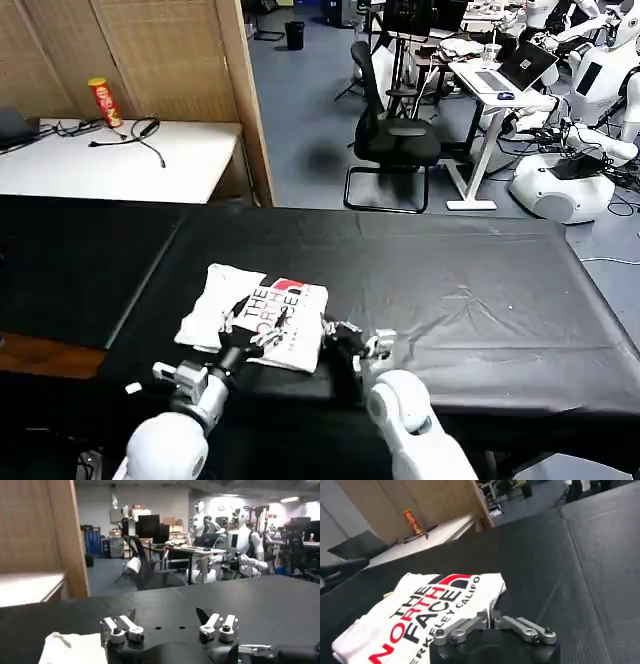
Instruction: Fold and organize the clothes.
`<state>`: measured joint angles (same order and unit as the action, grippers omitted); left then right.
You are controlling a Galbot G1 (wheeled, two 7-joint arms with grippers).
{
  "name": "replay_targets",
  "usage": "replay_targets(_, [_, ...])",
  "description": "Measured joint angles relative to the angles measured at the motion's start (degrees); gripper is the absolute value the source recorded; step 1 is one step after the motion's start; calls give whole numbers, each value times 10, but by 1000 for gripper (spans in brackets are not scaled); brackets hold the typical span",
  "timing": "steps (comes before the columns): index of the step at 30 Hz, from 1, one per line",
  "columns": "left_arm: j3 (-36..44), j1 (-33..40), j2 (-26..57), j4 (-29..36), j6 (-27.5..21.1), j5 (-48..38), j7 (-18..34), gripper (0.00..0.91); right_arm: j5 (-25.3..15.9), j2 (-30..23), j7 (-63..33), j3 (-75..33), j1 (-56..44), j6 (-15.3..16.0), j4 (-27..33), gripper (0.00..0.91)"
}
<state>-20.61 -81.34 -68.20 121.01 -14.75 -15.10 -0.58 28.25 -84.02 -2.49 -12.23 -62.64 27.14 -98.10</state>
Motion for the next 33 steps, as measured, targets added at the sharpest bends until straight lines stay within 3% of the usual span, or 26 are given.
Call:
replay_targets(3, [-5, -6, -1, 0, 2, 0, 0, 878, 13, 17, 1, -11, 23, 2, 10, 68])
replay_targets(4, [-6, -7, -2, 0, 3, -1, 0, 878, 17, 24, 3, -15, 31, 3, 14, 361])
replay_targets(5, [-8, -9, -2, -1, 4, -1, 0, 878, 20, 31, 7, -19, 38, 5, 15, 878])
replay_targets(10, [-14, -17, -3, -6, 7, -6, 4, 878, 30, 64, 19, -26, 48, 17, 6, 878])
replay_targets(15, [-18, -25, 0, -10, 38, -13, 27, 878, 4, 96, 15, -35, 9, -5, -54, 878])
replay_targets(19, [-18, -30, 4, -16, 55, -13, 31, 878, -62, 115, 15, -47, -47, -62, -113, 878])
replay_targets(26, [-20, -45, 13, -26, 79, -19, 48, 878, -191, 109, -7, -69, -158, -191, -176, 878])
replay_targets(31, [-29, -74, 28, -1, 69, -30, 73, 878, -232, 103, -44, -87, -254, -270, -207, 878])
replay_targets(33, [-34, -94, 36, 14, 73, -42, 84, 878, -238, 103, -56, -94, -287, -287, -217, 878])
